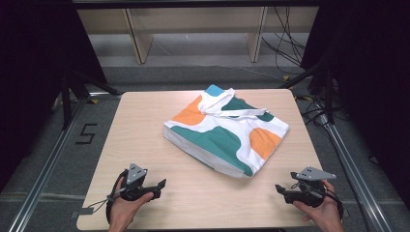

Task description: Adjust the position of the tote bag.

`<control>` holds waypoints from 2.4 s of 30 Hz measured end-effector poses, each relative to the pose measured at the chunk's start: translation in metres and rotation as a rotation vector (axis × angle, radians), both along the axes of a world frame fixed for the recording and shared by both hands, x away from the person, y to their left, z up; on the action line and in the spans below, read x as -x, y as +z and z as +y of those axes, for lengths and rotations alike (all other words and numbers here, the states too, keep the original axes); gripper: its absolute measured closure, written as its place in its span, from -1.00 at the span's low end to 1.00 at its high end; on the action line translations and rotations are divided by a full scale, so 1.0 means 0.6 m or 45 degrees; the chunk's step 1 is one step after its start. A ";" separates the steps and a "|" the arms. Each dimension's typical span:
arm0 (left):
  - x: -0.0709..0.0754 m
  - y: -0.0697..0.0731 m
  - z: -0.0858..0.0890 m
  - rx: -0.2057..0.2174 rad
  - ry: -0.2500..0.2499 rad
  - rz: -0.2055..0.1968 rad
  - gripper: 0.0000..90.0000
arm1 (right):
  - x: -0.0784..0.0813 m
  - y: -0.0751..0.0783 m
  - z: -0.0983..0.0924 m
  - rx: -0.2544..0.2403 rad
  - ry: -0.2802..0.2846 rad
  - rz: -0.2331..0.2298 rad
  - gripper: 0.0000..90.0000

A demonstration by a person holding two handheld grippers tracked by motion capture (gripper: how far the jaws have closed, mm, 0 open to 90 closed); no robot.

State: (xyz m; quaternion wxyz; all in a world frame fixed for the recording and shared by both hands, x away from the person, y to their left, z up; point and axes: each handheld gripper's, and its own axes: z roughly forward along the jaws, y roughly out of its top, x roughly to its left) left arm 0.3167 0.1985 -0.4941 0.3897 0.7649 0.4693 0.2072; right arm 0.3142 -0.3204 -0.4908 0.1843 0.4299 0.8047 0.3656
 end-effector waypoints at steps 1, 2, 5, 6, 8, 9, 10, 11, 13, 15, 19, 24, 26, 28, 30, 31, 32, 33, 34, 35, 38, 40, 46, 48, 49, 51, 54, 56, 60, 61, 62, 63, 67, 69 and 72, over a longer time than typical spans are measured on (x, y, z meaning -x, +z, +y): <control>-0.001 -0.001 0.000 0.000 -0.015 -0.008 -0.56 | 0.000 0.001 0.000 -0.006 0.018 0.021 -0.46; 0.000 -0.001 -0.004 0.017 0.007 -0.005 -0.56 | 0.001 0.002 0.002 -0.002 0.009 -0.011 -0.46; -0.001 -0.001 -0.002 -0.018 -0.010 0.010 -0.56 | 0.006 0.004 0.007 -0.030 -0.019 0.026 -0.46; -0.001 -0.001 -0.002 -0.019 -0.017 0.020 -0.56 | 0.000 0.003 0.005 -0.023 0.029 -0.010 -0.46; -0.002 -0.002 -0.004 -0.009 -0.013 -0.004 -0.54 | 0.001 0.005 0.009 -0.021 0.026 -0.016 -0.46; -0.002 -0.002 -0.002 -0.022 -0.022 0.009 -0.53 | 0.005 0.006 0.015 -0.042 0.006 0.011 -0.46; -0.002 -0.003 -0.005 0.003 -0.006 0.000 -0.53 | 0.001 0.006 0.016 -0.013 0.036 -0.022 -0.46; -0.002 -0.003 -0.004 -0.001 -0.014 -0.008 -0.53 | 0.001 0.007 0.019 -0.004 0.051 -0.024 -0.47; -0.002 -0.004 -0.005 0.031 -0.014 -0.010 -0.52 | 0.001 0.008 0.028 -0.009 0.065 -0.026 -0.49; -0.001 -0.005 -0.007 0.045 -0.013 0.003 -0.52 | -0.002 0.009 0.037 -0.003 0.093 -0.033 -0.49; -0.002 -0.006 -0.008 0.052 -0.022 0.013 -0.51 | -0.007 0.016 0.056 -0.012 0.128 -0.063 -0.50; -0.002 -0.004 -0.007 0.009 -0.029 0.018 -0.50 | -0.017 0.027 0.091 -0.023 0.218 -0.131 -0.37; -0.003 -0.007 -0.010 0.053 -0.023 0.012 -0.50 | -0.019 0.029 0.097 -0.027 0.233 -0.143 -0.37; -0.003 -0.007 -0.010 0.047 -0.025 0.017 -0.50 | -0.021 0.031 0.110 -0.029 0.252 -0.143 -0.37; -0.003 -0.005 -0.008 0.011 -0.046 0.034 -0.50 | -0.026 0.031 0.123 -0.018 0.272 -0.161 -0.35; -0.004 -0.006 -0.008 0.014 -0.048 0.026 -0.50 | -0.027 0.032 0.130 -0.023 0.273 -0.136 -0.34; -0.004 -0.006 -0.007 0.007 -0.055 0.030 -0.50 | -0.030 0.031 0.134 -0.013 0.280 -0.163 -0.31; -0.003 -0.006 -0.008 0.000 -0.053 0.029 -0.50 | -0.033 0.032 0.141 -0.004 0.305 -0.177 -0.22; -0.003 -0.004 -0.007 -0.020 -0.056 0.040 -0.50 | -0.035 0.031 0.146 0.004 0.326 -0.185 -0.18; -0.003 -0.005 -0.008 -0.012 -0.049 0.044 -0.51 | -0.036 0.031 0.150 0.009 0.330 -0.176 -0.16; -0.005 -0.009 -0.011 0.016 -0.061 0.040 -0.53 | -0.045 0.028 0.162 0.044 0.368 -0.189 -0.08; -0.005 -0.007 -0.010 -0.028 -0.083 0.048 -0.53 | -0.049 0.026 0.169 0.067 0.367 -0.179 0.04; -0.008 -0.012 -0.013 0.016 -0.073 0.045 -0.54 | -0.060 0.019 0.185 0.149 0.426 -0.188 0.72; -0.008 -0.009 -0.010 -0.006 -0.083 0.061 -0.55 | -0.060 0.019 0.192 0.165 0.430 -0.184 0.78; -0.008 -0.009 -0.009 -0.009 -0.088 0.051 -0.55 | -0.060 0.020 0.196 0.164 0.434 -0.171 0.81; -0.009 -0.011 -0.008 0.014 -0.074 0.067 -0.56 | -0.062 0.021 0.213 0.141 0.454 -0.160 0.84; -0.010 -0.011 -0.005 0.036 -0.053 0.062 -0.56 | -0.066 0.017 0.246 0.086 0.487 -0.128 0.85; -0.010 -0.010 -0.001 0.038 -0.044 0.069 -0.56 | -0.068 0.014 0.280 0.057 0.523 -0.112 0.85; -0.011 -0.008 0.008 -0.071 -0.007 0.065 -0.56 | -0.069 0.006 0.342 0.032 0.582 -0.109 0.85; -0.013 -0.008 0.011 -0.078 -0.007 0.056 -0.56 | -0.069 0.004 0.362 0.022 0.597 -0.105 0.85; -0.014 -0.008 0.016 -0.077 -0.004 0.071 -0.56 | -0.070 0.002 0.373 0.017 0.602 -0.103 0.85; -0.014 -0.009 0.018 -0.056 0.024 0.067 -0.56 | -0.073 0.001 0.387 0.012 0.630 -0.114 0.84; -0.015 -0.010 0.025 0.032 0.056 0.078 -0.56 | -0.075 0.002 0.417 -0.041 0.652 -0.065 0.51; -0.012 -0.009 0.022 0.052 0.046 0.078 -0.56 | -0.068 0.014 0.408 -0.099 0.631 -0.044 0.14; -0.005 -0.006 0.003 0.111 -0.010 0.065 -0.56 | -0.054 0.039 0.372 -0.148 0.657 -0.026 -0.14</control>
